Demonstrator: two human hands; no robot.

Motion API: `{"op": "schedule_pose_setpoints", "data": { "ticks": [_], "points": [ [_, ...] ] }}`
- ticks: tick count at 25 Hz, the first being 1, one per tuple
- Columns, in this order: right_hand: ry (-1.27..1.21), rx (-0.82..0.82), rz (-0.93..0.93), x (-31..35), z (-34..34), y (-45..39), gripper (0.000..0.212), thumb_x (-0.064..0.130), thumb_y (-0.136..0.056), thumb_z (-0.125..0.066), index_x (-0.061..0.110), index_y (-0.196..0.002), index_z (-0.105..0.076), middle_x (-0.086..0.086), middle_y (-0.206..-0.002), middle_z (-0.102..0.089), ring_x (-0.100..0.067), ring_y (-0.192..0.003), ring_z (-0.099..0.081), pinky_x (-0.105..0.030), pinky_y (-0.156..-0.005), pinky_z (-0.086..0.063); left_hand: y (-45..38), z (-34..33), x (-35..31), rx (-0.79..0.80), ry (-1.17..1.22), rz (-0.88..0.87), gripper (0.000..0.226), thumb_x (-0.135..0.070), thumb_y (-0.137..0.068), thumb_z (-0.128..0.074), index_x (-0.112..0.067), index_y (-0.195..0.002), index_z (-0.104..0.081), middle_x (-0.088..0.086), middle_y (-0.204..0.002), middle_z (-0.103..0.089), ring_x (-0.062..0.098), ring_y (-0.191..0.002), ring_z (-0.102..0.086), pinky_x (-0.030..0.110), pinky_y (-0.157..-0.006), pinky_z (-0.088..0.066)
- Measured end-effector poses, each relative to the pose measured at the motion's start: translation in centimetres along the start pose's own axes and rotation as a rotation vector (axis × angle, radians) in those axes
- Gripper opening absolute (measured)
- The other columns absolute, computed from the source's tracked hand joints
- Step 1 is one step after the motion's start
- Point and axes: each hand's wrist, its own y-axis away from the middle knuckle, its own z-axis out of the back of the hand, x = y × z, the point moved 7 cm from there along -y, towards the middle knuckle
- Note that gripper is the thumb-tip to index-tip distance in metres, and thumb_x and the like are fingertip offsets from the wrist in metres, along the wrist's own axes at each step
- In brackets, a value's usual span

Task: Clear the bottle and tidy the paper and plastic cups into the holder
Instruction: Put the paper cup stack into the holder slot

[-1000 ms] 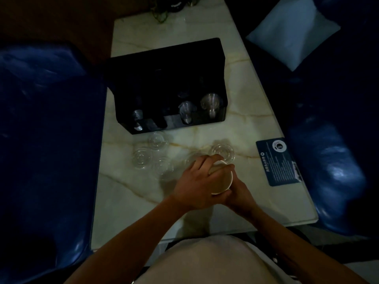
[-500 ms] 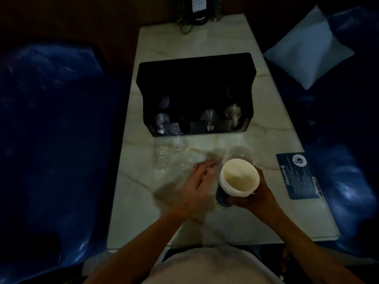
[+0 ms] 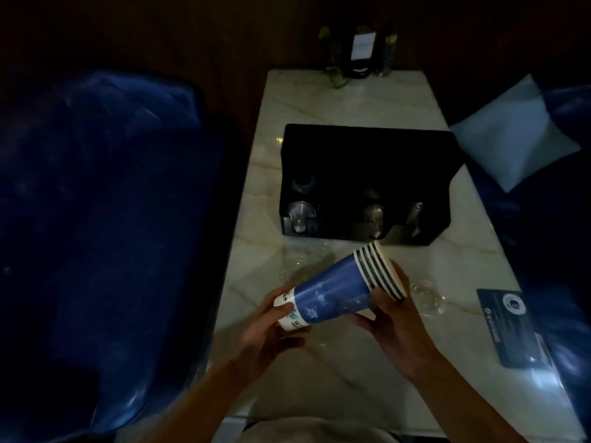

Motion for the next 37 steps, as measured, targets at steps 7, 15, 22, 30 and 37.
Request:
{"op": "schedule_pose_setpoints", "data": {
  "ticks": [7,15,22,30,37],
  "points": [
    [0.323,-0.051,0.016,1.3,-3.7,-4.4,0.058,0.044,-0.065,-0.070,0.047,-0.120,-0.053,-0.004,-0.128,-0.061,-0.029,-0.115,-0.061,-0.059,-0.093,-0.051,-0.4,5.6,-4.9,-0.049,-0.110,-0.117,0.059,-0.039,-0.074,-0.077,-0.037,-0.128,-0.056,0.004,-0.119,-0.066,0.022,-0.094,-0.071,0.033,-0.068,-0.055],
    [0.266,-0.028,0.039,1.6,-5.8,-8.6,0.046,0.035,-0.074,-0.064,0.042,-0.118,-0.059,0.005,-0.116,-0.070,-0.016,-0.102,-0.070,-0.032,-0.073,-0.060,-2.8,7.8,-9.1,-0.062,-0.117,-0.170,0.059,-0.038,-0.070,-0.080,-0.034,-0.125,-0.059,0.007,-0.119,-0.065,0.027,-0.099,-0.069,0.035,-0.072,-0.056],
    [0.511,-0.007,0.130,7.3,-6.3,-14.9,0.039,0.067,-0.080,-0.053,0.046,-0.113,-0.059,0.019,-0.114,-0.065,-0.006,-0.109,-0.063,-0.018,-0.080,-0.054,-6.8,7.7,-17.7,-0.069,-0.039,-0.318,0.053,-0.032,-0.074,-0.076,-0.026,-0.125,-0.059,0.005,-0.112,-0.070,0.028,-0.098,-0.071,0.035,-0.070,-0.059],
    [1.681,-0.282,0.506,17.7,-3.6,-30.3,0.054,0.049,-0.096,-0.044,0.019,-0.140,-0.045,-0.007,-0.152,-0.039,-0.030,-0.143,-0.029,-0.047,-0.115,-0.030,-12.8,6.8,-30.1,-0.234,-0.289,-0.550,0.034,-0.031,-0.086,-0.067,-0.035,-0.119,-0.061,0.003,-0.107,-0.068,0.009,-0.083,-0.069,0.027,-0.059,-0.054],
    [1.823,-0.181,0.313,14.7,-0.7,-36.2,0.069,0.071,-0.088,-0.016,0.040,-0.149,-0.018,0.003,-0.161,-0.022,-0.025,-0.150,-0.010,-0.050,-0.120,-0.002,-16.9,4.2,-37.1,-0.285,-0.590,-0.678,0.038,-0.033,-0.090,-0.063,-0.038,-0.126,-0.051,-0.001,-0.115,-0.061,0.001,-0.087,-0.066,0.022,-0.057,-0.054]
  ]
}}
